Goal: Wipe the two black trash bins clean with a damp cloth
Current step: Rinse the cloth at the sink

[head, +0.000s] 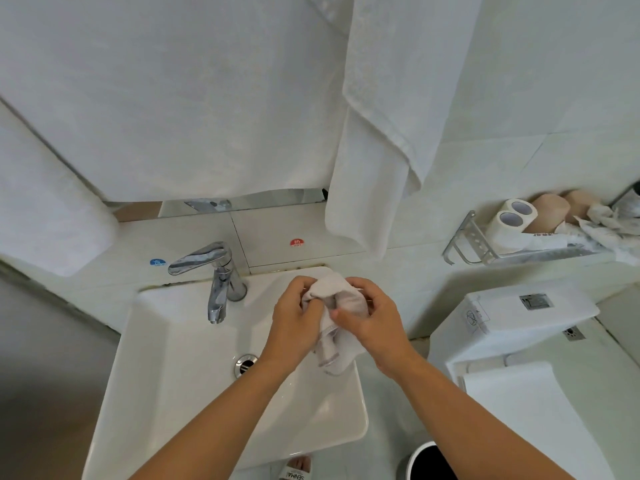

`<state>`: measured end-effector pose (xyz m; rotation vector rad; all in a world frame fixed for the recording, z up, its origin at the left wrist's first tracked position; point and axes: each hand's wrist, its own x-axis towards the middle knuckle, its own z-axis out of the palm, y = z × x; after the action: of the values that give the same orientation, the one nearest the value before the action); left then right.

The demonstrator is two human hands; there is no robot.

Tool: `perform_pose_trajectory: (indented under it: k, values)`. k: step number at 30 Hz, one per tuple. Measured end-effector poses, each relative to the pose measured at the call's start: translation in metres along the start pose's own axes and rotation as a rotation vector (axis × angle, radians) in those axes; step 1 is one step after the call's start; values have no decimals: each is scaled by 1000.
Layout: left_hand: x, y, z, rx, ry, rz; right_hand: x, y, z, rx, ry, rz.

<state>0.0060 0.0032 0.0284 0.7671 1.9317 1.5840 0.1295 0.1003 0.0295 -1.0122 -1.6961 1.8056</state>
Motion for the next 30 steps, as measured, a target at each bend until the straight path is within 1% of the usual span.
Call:
perform_pose_trajectory:
  k: [2, 4, 6, 7, 9, 10, 12, 14, 17, 21, 24, 25, 27, 29, 30]
  values:
    - [-1, -5, 0, 0, -13, 11, 2, 5, 1, -85, 27, 66]
    - [0, -7, -2, -10, 10, 38, 7, 16, -5, -262, 34, 90]
    - [5, -7, -8, 11, 32, 76, 15, 25, -14, -493, 1, 27]
    - [8, -7, -11, 59, 8, 101, 19, 27, -20, -591, -17, -20]
    - [16, -8, -19, 245, -103, 196, 31, 26, -31, -744, -29, -99]
    - [21, -8, -24, 367, -158, 266, 37, 20, -37, -770, -21, -114]
    - [36, -11, -33, 619, -238, 401, 52, 8, -49, -740, -19, -98]
    - [53, -11, -41, 803, -284, 455, 68, -2, -59, -746, -46, -88]
    - [71, -8, -47, 906, -276, 579, 85, -16, -66, -827, -58, -185]
    - [83, -15, -46, 976, -114, 784, 96, -27, -72, -851, -24, -357]
    - [76, -39, -42, 991, -73, 884, 94, -7, -80, -956, -49, -475]
    - [70, -54, -40, 1010, -93, 904, 93, 8, -84, -1014, -74, -512]
    - [54, -87, -35, 1045, -215, 862, 88, 48, -92, -1096, -150, -530]
    - [34, -127, -27, 1066, -400, 757, 74, 91, -95, -1097, -210, -486]
    - [24, -146, -23, 1065, -481, 669, 64, 110, -96, -1072, -230, -446]
